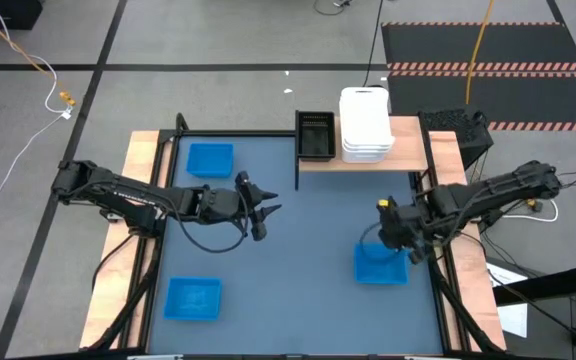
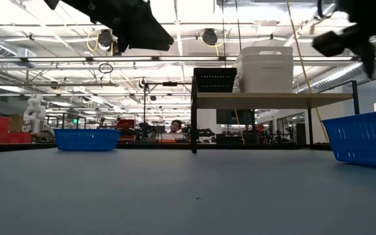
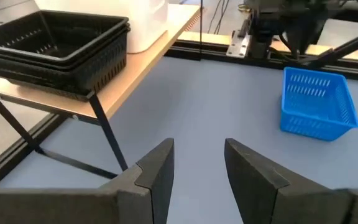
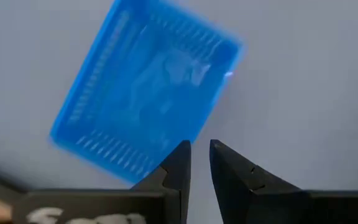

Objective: Stack baskets on shelf by color
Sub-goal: Put the middle right blue bin into the shelf

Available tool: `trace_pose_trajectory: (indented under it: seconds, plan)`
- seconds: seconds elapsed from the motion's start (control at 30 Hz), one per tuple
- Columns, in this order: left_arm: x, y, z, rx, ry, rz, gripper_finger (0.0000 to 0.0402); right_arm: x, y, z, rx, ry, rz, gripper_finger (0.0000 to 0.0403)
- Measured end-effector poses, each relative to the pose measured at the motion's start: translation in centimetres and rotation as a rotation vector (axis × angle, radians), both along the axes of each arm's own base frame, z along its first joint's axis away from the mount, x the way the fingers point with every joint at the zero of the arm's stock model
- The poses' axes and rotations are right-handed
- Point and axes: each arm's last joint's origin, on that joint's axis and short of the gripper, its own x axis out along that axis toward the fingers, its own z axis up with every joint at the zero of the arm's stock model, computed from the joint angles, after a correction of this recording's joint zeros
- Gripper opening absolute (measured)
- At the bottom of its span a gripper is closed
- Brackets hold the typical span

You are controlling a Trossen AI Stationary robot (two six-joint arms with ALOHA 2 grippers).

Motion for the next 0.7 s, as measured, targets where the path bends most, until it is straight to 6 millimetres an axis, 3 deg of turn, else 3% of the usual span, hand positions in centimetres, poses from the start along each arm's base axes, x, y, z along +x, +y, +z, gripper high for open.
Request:
trace_pose_trajectory:
  seconds: [0.23, 0.5, 0.7]
  plan:
    - [0.1, 0.5, 0.1, -0.004, -0.010, 0.026, 0.0145, -1.6, 3.0, -1.4, 0.027, 0.134, 0.201, 0.0095]
    - [0.0, 0.8, 0.0, -0.030, -0.012, 0.047, 0.0145, -2.6, 3.9, -4.8, -0.100, 0.213, 0.285, 0.0177]
    - [0.0, 0.8, -0.1, -0.030, -0.002, 0.048, 0.0145, -2.2, 5.0, -5.3, -0.144, 0.201, 0.352, 0.0182]
